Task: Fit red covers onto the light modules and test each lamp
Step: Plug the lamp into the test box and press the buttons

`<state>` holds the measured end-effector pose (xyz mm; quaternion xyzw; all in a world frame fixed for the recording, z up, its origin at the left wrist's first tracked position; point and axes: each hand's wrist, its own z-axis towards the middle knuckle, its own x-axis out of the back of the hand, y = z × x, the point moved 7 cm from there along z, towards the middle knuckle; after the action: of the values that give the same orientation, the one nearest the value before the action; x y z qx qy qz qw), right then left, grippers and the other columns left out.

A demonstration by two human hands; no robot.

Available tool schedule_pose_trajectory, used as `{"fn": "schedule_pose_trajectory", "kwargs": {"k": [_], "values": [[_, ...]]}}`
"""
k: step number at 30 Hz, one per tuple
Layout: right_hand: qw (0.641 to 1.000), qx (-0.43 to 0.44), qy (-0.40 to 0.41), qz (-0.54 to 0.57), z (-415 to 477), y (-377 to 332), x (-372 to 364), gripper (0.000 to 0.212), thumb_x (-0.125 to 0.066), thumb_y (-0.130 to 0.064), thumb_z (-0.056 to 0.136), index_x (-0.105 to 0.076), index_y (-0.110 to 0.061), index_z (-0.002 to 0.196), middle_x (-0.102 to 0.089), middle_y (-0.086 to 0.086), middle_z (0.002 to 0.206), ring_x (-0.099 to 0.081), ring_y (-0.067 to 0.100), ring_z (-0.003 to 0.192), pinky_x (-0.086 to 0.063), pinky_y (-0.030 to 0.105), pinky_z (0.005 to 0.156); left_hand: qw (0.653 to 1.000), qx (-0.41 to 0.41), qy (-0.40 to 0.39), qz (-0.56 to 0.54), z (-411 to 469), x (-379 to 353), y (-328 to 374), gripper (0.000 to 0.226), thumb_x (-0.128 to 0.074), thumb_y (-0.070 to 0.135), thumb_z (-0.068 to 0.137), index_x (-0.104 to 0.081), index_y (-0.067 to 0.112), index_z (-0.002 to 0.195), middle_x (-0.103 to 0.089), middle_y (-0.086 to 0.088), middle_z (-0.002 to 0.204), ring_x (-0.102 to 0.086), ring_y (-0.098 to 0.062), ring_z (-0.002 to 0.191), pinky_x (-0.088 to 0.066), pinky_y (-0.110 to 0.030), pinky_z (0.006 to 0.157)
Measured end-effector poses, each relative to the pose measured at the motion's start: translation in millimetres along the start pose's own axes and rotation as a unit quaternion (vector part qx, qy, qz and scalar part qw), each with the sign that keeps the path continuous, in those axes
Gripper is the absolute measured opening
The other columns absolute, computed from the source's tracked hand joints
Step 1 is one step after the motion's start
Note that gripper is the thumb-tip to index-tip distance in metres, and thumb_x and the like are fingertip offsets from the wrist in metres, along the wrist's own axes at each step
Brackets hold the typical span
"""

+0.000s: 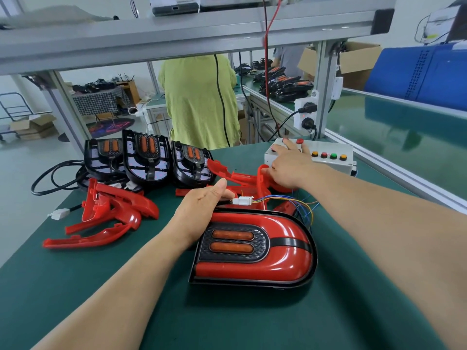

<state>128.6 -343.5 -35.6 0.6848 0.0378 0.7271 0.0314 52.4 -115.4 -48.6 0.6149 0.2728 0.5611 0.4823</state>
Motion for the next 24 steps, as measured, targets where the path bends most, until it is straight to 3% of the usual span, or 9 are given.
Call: {"fn": "schedule_pose_trajectory", "kwargs": {"k": [13,19,24], "values": [[1.000,-0.025,-0.003,0.010,10,2,-1,0.073,-0.028,-0.065,0.099,-0.049,-0.014,0.145,-0.020,-0.002,0.164,-0.007,0.028,0.152,-0.001,0.061,0.119,0.999,-0.021,-0.018,0.021,3,-1,0,0.055,-0.033,0.069,0.089,-0.078,0.037,0.095,-0.074,0.022,0.103,-0.065,0.006,0.101,-0.042,-0.035,0.106],[0.999,-0.029,-0.014,0.027,8,2,1,0.073,-0.028,-0.066,0.098,-0.050,-0.015,0.145,-0.018,-0.004,0.165,-0.006,0.027,0.152,0.002,0.061,0.119,0.999,-0.025,-0.019,0.022,3,-1,1,0.054,-0.032,0.069,0.089,-0.077,0.040,0.094,-0.073,0.022,0.103,-0.064,0.008,0.100,-0.042,-0.032,0.104],[0.999,-0.020,-0.009,0.028,0,0,-2,0.065,-0.027,-0.061,0.101,-0.062,-0.019,0.135,-0.013,-0.002,0.166,0.003,0.028,0.153,0.005,0.061,0.118,0.999,-0.027,-0.019,0.024,3,-1,0,0.055,-0.032,0.070,0.089,-0.077,0.039,0.095,-0.073,0.022,0.104,-0.065,0.006,0.102,-0.043,-0.034,0.104]]}}
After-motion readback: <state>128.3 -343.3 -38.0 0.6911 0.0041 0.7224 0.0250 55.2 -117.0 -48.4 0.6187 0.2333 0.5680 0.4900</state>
